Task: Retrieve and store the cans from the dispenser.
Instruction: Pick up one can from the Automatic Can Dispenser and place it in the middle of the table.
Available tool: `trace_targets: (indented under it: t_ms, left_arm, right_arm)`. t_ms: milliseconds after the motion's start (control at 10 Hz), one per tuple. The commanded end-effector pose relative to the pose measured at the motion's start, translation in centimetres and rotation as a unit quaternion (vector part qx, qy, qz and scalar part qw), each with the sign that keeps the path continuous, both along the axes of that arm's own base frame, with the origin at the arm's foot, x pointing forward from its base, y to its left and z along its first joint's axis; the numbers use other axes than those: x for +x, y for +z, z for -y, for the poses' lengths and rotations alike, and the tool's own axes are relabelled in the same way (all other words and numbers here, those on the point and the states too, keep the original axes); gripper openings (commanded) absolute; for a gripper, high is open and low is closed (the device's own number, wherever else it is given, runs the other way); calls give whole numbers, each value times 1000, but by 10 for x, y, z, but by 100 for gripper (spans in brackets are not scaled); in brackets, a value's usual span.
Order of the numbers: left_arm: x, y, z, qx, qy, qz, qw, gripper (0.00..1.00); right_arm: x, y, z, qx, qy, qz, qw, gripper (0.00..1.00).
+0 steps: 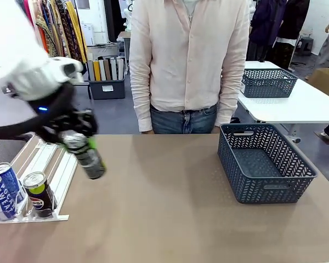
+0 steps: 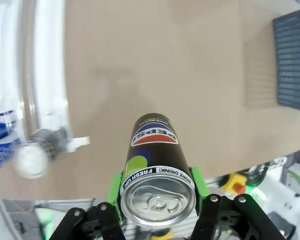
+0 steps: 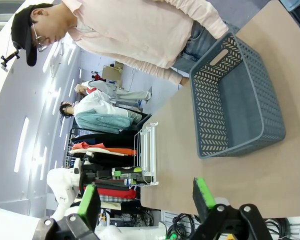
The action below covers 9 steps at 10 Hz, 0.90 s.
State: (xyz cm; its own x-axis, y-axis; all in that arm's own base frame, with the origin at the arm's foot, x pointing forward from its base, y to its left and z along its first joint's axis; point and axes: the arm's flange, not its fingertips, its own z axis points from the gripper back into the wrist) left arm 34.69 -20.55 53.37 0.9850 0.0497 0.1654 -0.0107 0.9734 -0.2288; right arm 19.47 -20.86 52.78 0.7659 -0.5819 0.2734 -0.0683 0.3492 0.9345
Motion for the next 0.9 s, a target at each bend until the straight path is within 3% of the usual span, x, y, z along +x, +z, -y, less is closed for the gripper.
trace_targets:
  t_ms: [0, 400, 600, 800]
  left_arm:
    - [22, -18, 76, 20, 8, 4, 1000, 0]
    - [41, -67, 206, 63, -11, 22, 998, 0]
    - [50, -82, 225, 95, -23, 4, 995, 0]
    - [56, -76, 212, 105, -24, -25, 994, 0]
  right_arm:
    - [2, 3, 1, 4, 3, 20, 1000, 100]
    - [2, 3, 1, 4, 3, 20, 1000, 100]
    - [2, 3, 1, 4, 3, 20, 1000, 100]
    - [2, 3, 1, 4, 3, 20, 1000, 100]
